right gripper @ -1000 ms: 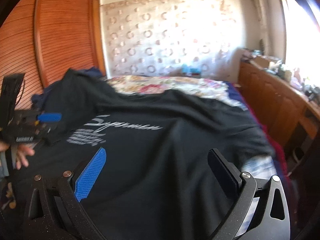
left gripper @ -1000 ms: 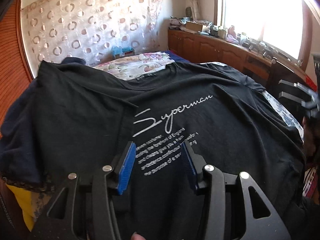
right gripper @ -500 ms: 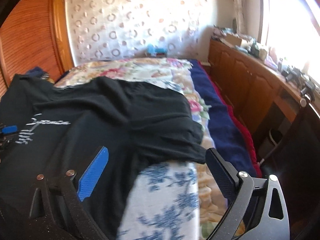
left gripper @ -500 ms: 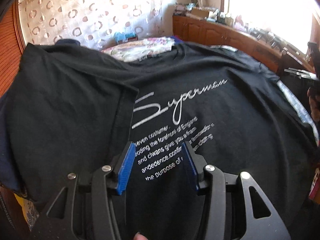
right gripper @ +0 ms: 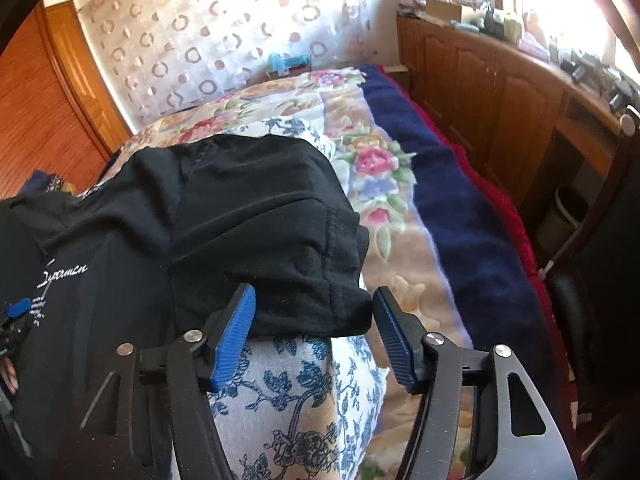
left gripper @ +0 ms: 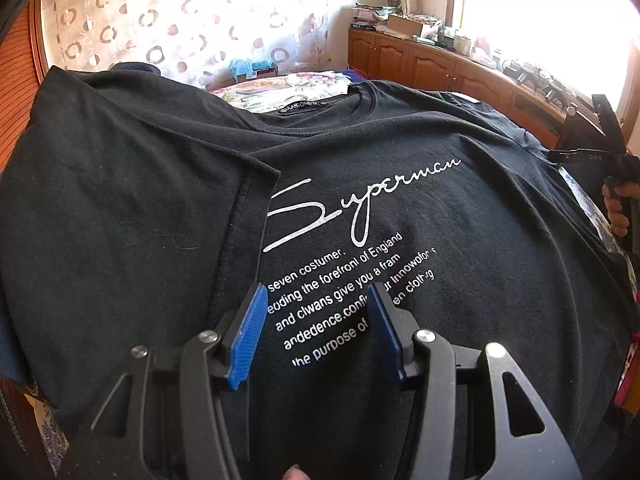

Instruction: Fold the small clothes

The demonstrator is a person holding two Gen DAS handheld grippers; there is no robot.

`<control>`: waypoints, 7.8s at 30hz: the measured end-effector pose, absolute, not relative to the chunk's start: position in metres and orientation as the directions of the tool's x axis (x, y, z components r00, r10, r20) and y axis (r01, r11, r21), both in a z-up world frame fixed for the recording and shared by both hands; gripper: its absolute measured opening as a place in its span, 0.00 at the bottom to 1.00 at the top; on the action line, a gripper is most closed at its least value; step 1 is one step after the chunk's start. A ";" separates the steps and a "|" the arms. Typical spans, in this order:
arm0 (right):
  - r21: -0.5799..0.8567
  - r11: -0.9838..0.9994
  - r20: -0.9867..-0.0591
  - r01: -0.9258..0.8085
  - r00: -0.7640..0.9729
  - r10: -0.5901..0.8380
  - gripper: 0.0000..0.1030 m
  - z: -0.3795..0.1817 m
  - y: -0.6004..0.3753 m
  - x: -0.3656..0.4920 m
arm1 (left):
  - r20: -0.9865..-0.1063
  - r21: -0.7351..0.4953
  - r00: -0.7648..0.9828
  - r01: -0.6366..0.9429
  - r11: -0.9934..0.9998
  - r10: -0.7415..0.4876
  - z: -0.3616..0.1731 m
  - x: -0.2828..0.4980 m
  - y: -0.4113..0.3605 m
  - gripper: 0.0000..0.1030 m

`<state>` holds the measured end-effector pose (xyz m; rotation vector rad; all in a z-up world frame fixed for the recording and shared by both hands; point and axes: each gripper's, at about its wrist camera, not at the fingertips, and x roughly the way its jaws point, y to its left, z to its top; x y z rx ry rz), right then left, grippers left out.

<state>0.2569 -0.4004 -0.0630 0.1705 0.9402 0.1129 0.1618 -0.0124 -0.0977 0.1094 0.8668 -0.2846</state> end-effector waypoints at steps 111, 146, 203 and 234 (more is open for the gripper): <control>-0.031 0.938 -0.764 -0.345 0.613 0.200 0.62 -0.040 -0.216 0.303 | -0.534 -0.084 0.828 0.150 0.985 -0.171 -0.013 0.112 0.048 0.51; -0.007 0.939 -0.787 -0.344 0.581 0.207 0.68 -0.070 -0.236 0.396 | -0.663 -0.009 0.748 0.042 0.999 -0.037 -0.021 0.228 0.108 0.51; 0.115 0.920 -0.607 -0.375 0.707 0.364 0.05 0.025 -0.294 0.067 | -0.457 -0.131 0.866 0.162 0.978 -0.205 -0.003 -0.046 0.093 0.01; 0.032 0.927 -0.648 -0.373 0.698 0.303 0.57 0.015 -0.289 0.057 | -0.585 -0.106 0.797 0.110 0.988 -0.151 -0.042 -0.030 0.110 0.46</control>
